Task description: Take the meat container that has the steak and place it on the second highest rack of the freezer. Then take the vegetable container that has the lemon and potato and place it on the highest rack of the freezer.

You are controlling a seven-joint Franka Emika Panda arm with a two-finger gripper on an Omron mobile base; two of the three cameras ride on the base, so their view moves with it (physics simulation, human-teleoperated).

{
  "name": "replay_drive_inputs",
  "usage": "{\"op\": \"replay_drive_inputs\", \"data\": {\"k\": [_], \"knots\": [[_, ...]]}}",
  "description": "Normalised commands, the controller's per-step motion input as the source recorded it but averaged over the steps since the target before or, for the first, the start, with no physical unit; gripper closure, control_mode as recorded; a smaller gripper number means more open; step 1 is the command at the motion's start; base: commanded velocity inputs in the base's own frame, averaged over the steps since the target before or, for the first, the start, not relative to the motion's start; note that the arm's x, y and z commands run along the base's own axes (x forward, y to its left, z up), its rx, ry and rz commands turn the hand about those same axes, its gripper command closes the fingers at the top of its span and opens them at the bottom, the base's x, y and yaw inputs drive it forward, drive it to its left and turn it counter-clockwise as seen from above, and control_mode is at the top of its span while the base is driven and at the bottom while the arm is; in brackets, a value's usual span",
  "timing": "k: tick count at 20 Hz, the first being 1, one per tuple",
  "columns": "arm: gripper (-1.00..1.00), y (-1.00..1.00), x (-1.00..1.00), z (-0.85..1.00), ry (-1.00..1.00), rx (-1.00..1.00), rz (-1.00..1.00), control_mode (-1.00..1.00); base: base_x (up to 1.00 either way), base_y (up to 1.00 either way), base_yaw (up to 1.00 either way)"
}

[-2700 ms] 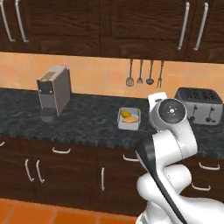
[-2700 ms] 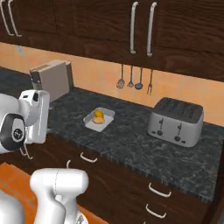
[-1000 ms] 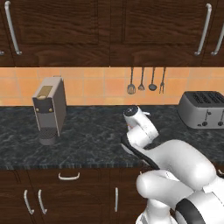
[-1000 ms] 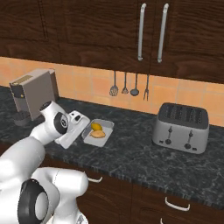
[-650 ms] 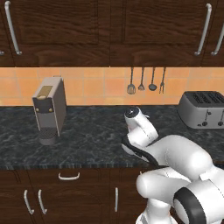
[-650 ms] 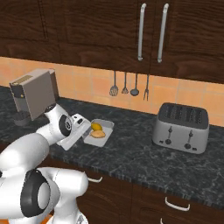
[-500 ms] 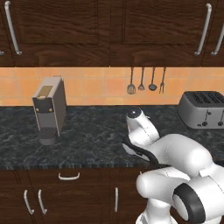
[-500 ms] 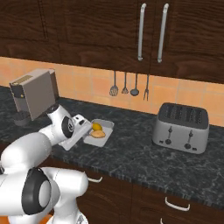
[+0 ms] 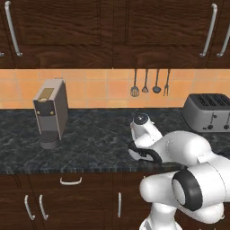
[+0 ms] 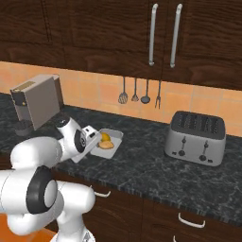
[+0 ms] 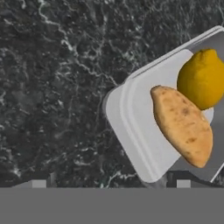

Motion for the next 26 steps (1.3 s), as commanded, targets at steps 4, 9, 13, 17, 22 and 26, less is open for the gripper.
{"op": "replay_drive_inputs", "data": {"k": [4, 9, 13, 17, 22, 26], "knots": [[-1.00, 0.00, 0.47, -0.24, 0.01, 0.00, 0.00, -1.00, 0.00, 0.00, 0.00], [-1.00, 0.00, 0.26, -0.20, 0.00, 0.00, 0.00, -1.00, 0.00, 0.00, 0.00], [1.00, 0.07, 0.00, -0.46, 0.00, 0.00, 0.00, -1.00, 0.00, 0.00, 0.00], [1.00, 0.01, 0.01, -0.49, 0.01, 0.00, 0.00, -1.00, 0.00, 0.00, 0.00], [1.00, 0.00, 0.00, -0.34, 0.04, 0.03, 0.00, -1.00, 0.00, 0.00, 0.00], [1.00, 0.00, -0.06, -0.05, 0.00, 0.00, 0.00, -1.00, 0.00, 0.00, 0.00]]}}
